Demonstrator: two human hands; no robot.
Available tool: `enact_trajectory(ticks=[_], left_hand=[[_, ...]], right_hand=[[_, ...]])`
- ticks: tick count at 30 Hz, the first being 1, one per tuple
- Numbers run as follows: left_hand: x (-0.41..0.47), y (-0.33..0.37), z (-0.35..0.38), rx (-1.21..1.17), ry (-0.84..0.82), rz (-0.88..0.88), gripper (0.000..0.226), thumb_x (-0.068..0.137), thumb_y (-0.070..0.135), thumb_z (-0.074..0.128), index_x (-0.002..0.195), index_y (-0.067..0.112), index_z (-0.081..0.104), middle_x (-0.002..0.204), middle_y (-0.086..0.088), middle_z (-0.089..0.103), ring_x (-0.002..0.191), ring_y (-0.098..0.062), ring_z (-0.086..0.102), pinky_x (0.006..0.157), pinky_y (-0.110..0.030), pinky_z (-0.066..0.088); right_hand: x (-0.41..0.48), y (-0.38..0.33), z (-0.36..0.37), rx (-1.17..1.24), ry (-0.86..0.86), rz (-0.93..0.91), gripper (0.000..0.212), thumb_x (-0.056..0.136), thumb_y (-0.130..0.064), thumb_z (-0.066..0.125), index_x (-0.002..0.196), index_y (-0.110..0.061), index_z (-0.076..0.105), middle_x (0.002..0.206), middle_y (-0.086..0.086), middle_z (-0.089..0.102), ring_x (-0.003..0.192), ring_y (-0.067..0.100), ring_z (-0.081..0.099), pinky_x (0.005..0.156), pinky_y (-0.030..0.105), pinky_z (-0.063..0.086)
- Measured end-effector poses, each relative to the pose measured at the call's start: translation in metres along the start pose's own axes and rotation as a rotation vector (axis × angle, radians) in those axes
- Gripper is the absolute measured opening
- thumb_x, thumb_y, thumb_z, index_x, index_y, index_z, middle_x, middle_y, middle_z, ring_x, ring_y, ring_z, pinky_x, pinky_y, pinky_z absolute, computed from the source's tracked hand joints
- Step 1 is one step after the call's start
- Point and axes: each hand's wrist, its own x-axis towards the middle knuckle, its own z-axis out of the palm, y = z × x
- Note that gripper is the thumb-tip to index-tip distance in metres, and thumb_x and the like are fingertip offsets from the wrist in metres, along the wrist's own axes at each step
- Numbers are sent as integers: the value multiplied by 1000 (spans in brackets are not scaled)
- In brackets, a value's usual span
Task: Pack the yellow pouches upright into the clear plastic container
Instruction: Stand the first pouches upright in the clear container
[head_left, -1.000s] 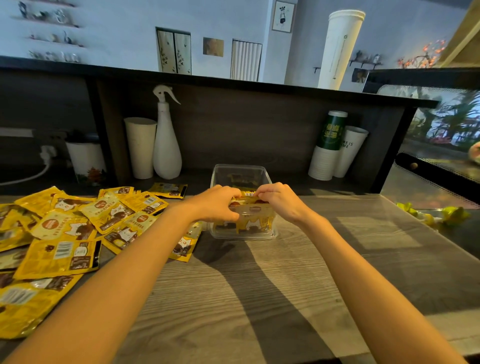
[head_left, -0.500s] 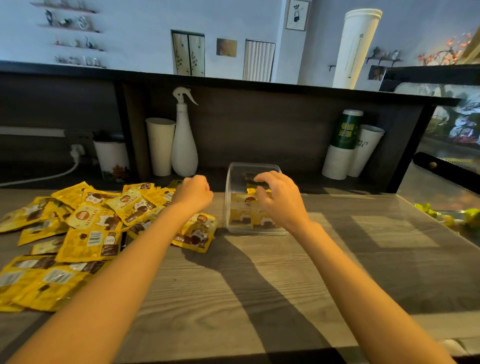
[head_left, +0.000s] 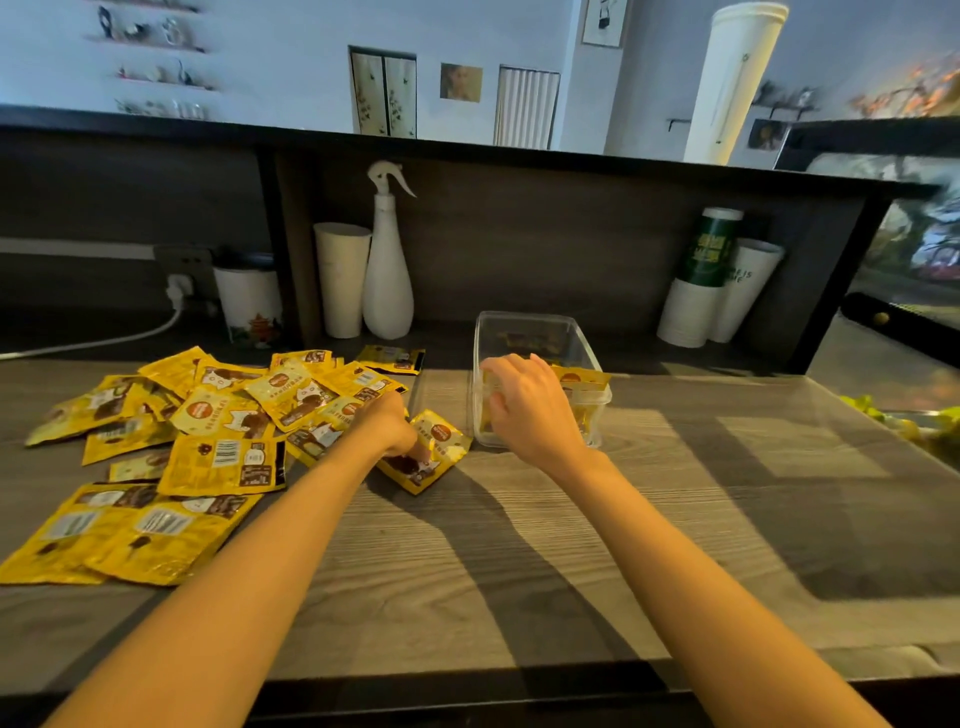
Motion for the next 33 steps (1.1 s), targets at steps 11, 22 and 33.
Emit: enact_trajectory(ticks=[11, 22, 33], left_hand=[[-13, 8, -14, -148, 22, 86, 21, 71, 5, 74, 86, 5, 59, 87, -11, 57, 87, -23, 53, 59, -27, 41], [-22, 54, -73, -813, 238, 353, 24, 82, 8, 65, 105, 12, 63, 102, -6, 66, 95, -18, 61, 78, -31, 51], [16, 95, -44, -628, 116, 518, 28, 78, 7, 71, 105, 9, 66, 102, -6, 68, 98, -17, 63, 87, -33, 53]], right_hand=[[-1, 3, -7, 51, 11, 30, 37, 91, -5, 42, 126, -9, 54, 122, 7, 60, 118, 23, 52, 114, 31, 21], [25, 24, -26, 351, 175, 255, 39, 89, 1, 45, 125, -7, 56, 126, 8, 60, 119, 20, 54, 99, 26, 41], [56, 75, -30, 424, 166, 526, 35, 89, -4, 45, 120, -10, 60, 122, 7, 63, 115, 20, 56, 94, 30, 45]])
